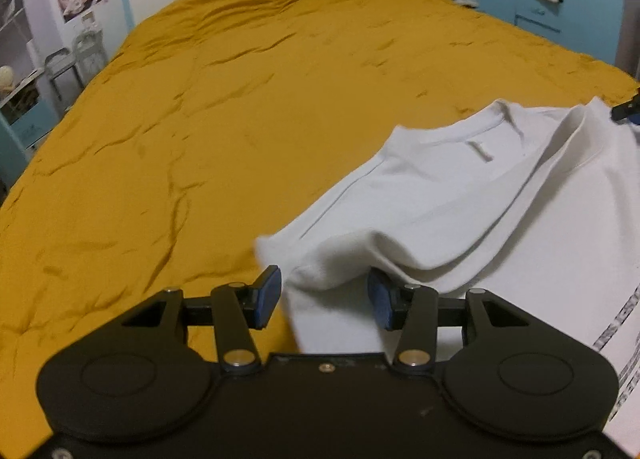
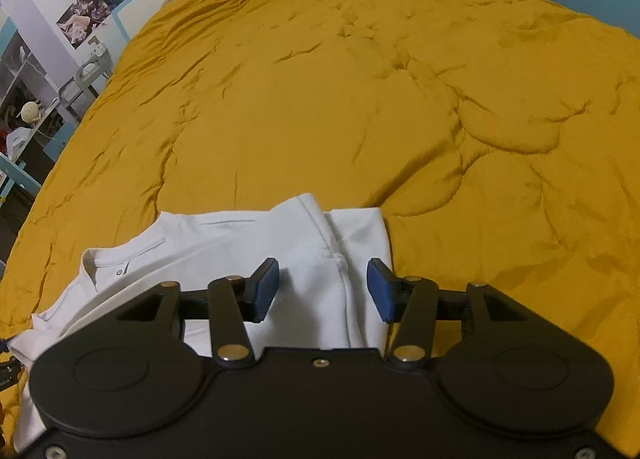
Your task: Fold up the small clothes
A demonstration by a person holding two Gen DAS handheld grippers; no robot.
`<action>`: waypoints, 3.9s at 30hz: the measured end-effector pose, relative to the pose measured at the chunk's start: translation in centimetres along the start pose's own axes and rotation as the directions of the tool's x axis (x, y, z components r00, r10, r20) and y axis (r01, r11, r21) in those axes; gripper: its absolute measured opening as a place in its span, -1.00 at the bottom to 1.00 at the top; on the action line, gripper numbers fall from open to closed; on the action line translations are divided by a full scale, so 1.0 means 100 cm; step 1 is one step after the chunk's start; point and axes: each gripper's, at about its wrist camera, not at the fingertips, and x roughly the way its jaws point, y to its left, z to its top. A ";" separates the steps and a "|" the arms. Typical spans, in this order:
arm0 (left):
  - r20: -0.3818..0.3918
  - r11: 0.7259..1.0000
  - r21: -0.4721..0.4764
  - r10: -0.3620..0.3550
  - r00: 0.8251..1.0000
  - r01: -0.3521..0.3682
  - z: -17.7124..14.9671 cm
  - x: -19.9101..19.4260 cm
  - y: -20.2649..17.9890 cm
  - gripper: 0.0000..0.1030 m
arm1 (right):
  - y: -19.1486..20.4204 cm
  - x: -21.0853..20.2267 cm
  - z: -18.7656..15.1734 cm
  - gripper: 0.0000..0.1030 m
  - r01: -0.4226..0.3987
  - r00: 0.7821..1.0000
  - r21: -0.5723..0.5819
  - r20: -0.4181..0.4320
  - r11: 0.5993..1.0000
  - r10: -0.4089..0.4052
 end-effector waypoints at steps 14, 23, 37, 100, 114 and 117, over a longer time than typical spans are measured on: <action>-0.064 0.958 -0.274 0.068 0.996 -0.083 0.013 0.035 0.027 -0.53 | -0.003 0.010 -0.001 -0.45 0.101 0.994 0.018 0.045 0.995 -0.102; -0.090 0.943 -0.323 0.057 0.994 -0.083 -0.019 -0.032 0.020 -0.04 | -0.023 -0.041 -0.018 -0.10 -0.043 0.999 0.106 0.017 0.993 0.042; -0.113 0.784 -0.618 -0.163 0.980 0.059 -0.098 -0.090 -0.005 0.15 | -0.047 -0.129 -0.113 -0.06 -0.107 0.993 0.098 -0.041 0.989 0.111; -0.061 0.768 -0.641 -0.038 0.997 -0.010 0.010 0.012 0.036 -0.02 | -0.005 0.019 0.003 -0.15 0.012 1.000 0.006 0.006 1.000 -0.012; -0.056 0.766 -0.638 0.056 0.997 -0.079 0.006 0.032 0.032 -0.94 | 0.004 0.028 0.010 -0.75 0.014 0.998 -0.058 0.058 0.998 -0.011; -0.108 0.774 -0.624 0.048 0.993 -0.106 0.000 0.050 0.030 -0.82 | -0.005 0.052 0.003 -0.74 0.056 0.998 -0.053 0.001 0.997 -0.056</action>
